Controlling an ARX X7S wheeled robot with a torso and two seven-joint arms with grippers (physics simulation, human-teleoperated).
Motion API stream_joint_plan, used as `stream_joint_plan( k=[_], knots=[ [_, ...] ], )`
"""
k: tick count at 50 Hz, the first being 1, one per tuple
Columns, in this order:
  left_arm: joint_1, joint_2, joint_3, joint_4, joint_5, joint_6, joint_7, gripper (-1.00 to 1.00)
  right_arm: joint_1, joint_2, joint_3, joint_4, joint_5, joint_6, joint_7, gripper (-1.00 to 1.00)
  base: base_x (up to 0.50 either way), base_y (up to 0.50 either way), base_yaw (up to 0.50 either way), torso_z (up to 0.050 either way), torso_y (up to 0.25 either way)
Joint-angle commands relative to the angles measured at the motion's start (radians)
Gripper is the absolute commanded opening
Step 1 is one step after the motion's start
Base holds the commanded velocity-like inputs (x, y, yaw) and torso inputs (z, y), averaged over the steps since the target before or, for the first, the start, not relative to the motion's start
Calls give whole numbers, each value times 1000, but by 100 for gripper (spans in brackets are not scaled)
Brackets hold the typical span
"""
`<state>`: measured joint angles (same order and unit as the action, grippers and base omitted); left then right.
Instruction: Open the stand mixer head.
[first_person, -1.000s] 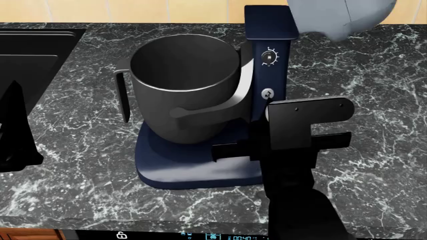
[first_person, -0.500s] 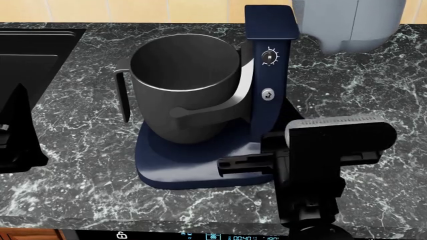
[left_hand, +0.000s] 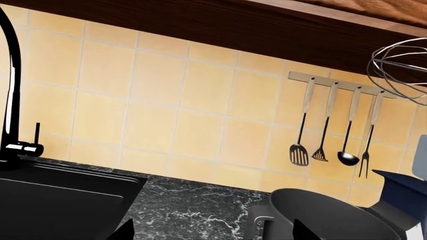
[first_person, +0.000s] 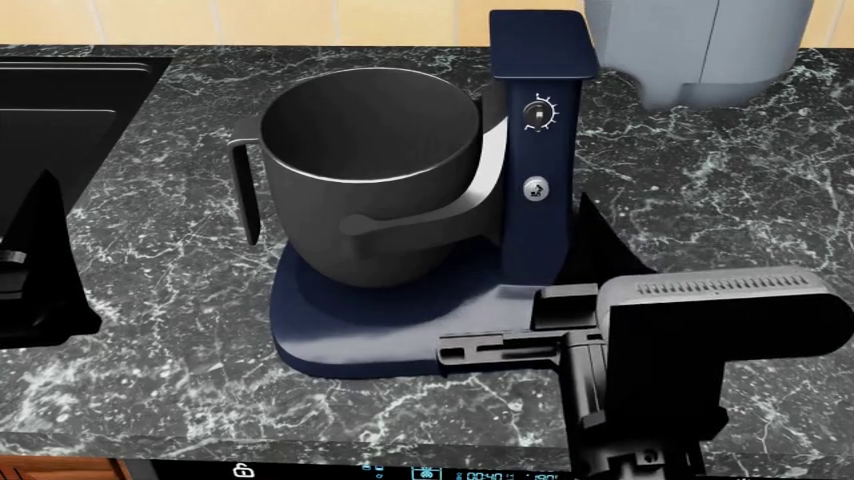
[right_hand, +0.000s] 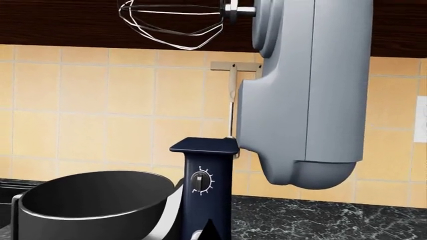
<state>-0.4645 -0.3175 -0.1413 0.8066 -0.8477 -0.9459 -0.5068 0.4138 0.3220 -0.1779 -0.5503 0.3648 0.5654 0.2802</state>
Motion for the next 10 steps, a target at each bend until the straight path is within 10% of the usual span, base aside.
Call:
stream_joint_plan(
  k=[1, 10],
  knots=[
    [7, -5, 7, -4, 2, 9, -2, 100, -11, 8, -6, -11, 2, -10, -1, -100, 0, 0, 0, 0, 0],
    [14, -12, 5, -1, 1, 13, -7, 100, -4, 3, -7, 14, 10, -25, -9, -100, 0, 0, 0, 0, 0]
  ],
)
